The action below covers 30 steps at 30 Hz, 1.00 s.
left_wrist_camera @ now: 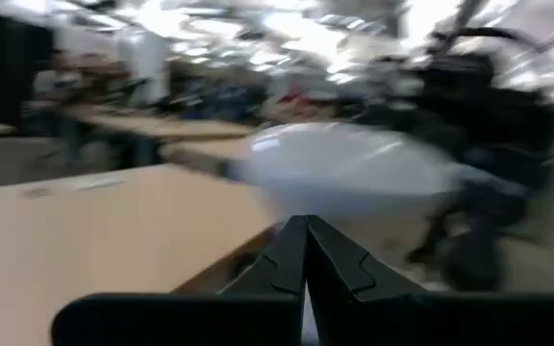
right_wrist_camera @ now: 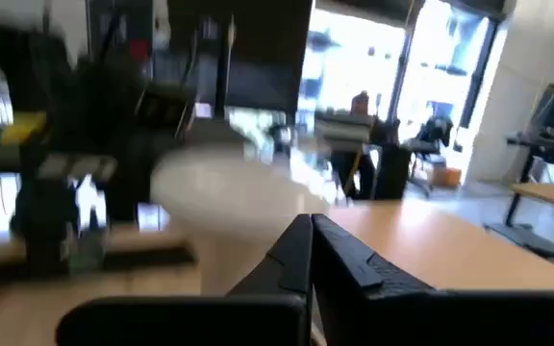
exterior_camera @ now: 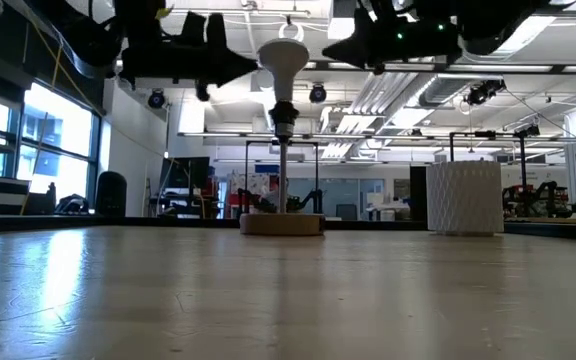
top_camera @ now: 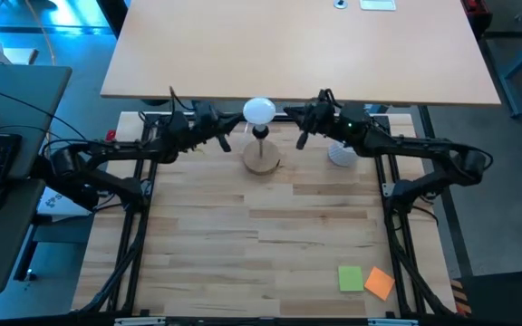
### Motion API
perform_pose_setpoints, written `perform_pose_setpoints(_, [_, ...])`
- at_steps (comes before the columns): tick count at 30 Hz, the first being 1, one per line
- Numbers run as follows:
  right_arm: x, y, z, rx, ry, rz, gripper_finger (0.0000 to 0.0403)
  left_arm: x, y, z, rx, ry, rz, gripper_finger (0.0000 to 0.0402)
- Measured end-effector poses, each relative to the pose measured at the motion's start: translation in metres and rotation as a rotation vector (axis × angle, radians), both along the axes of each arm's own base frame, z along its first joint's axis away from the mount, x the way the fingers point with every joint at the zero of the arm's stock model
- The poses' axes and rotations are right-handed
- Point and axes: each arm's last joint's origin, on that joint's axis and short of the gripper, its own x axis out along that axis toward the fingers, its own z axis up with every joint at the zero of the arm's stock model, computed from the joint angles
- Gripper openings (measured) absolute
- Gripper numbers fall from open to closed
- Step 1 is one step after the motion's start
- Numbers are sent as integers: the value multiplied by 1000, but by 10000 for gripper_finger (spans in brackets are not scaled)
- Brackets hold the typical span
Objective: Screw lightbulb
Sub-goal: Remove the white lightbulb from the desk lamp
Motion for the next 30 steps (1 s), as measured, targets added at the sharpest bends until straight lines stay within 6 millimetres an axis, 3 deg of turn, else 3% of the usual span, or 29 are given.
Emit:
perform_pose_setpoints(5, [-20,1,-23,-14,60,-146,0,-13,23,-4,3,57,173,0])
perform_pose_setpoints(8, [-23,-2,-33,37,1,-125,0,-18,30,-4,-7,46,192,0])
perform_pose_setpoints(15, [-2,-3,-36,19,-172,119,0,-22,33,4,23,-40,193,0])
perform_pose_setpoints(24, [26,-6,-29,-29,-255,175,0,-13,26,19,95,-119,142,0])
perform_pose_setpoints(30, [33,-15,-31,-26,-254,110,0,8,32,12,76,-86,103,0])
